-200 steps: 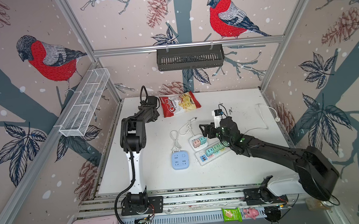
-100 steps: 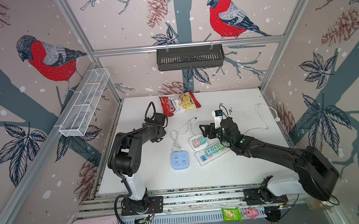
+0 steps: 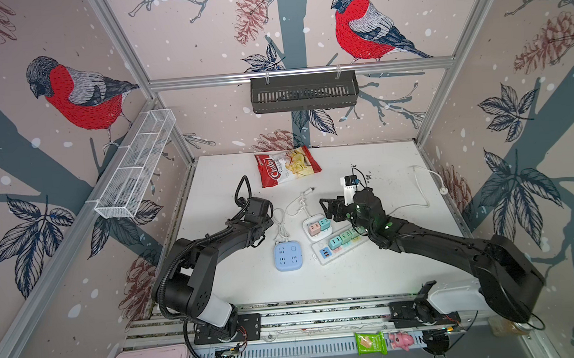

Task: Insert the plug
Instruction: 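Carry the green adapter with the left gripper and set it beside the blue socket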

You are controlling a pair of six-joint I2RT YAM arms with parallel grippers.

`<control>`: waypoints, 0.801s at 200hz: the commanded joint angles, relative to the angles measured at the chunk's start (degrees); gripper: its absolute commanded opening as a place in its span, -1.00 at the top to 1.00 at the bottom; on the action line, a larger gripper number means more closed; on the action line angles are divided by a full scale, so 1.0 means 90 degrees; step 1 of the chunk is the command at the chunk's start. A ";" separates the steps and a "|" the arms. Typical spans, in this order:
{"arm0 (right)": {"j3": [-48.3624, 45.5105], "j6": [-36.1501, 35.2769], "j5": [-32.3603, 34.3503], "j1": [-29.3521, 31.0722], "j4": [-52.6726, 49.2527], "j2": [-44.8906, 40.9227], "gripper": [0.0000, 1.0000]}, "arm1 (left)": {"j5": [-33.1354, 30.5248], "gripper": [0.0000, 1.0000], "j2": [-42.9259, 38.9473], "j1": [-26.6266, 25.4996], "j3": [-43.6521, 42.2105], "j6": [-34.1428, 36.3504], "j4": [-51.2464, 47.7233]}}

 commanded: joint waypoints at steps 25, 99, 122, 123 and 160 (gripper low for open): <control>0.0065 -0.0192 0.0214 0.0072 0.0210 0.0229 -0.59 | -0.0720 0.55 -0.0085 -0.0350 -0.0197 -0.0781 0.0136; 0.0322 -0.0317 0.0353 0.0255 0.0143 0.0705 -0.57 | -0.0884 0.47 0.0029 -0.0826 -0.0273 -0.1292 0.0047; 0.0348 -0.0337 0.0364 0.0322 0.0133 0.0735 -0.57 | -0.0838 0.47 0.0182 -0.0826 -0.0222 -0.1367 0.0020; 0.0344 -0.0337 0.0363 0.0323 0.0131 0.0735 -0.57 | -0.0837 0.47 0.0182 -0.0826 -0.0222 -0.1363 0.0022; 0.0375 -0.0380 0.0401 0.0365 0.0084 0.0714 -0.57 | -0.0855 0.17 0.0164 -0.0821 -0.0157 -0.1239 0.0020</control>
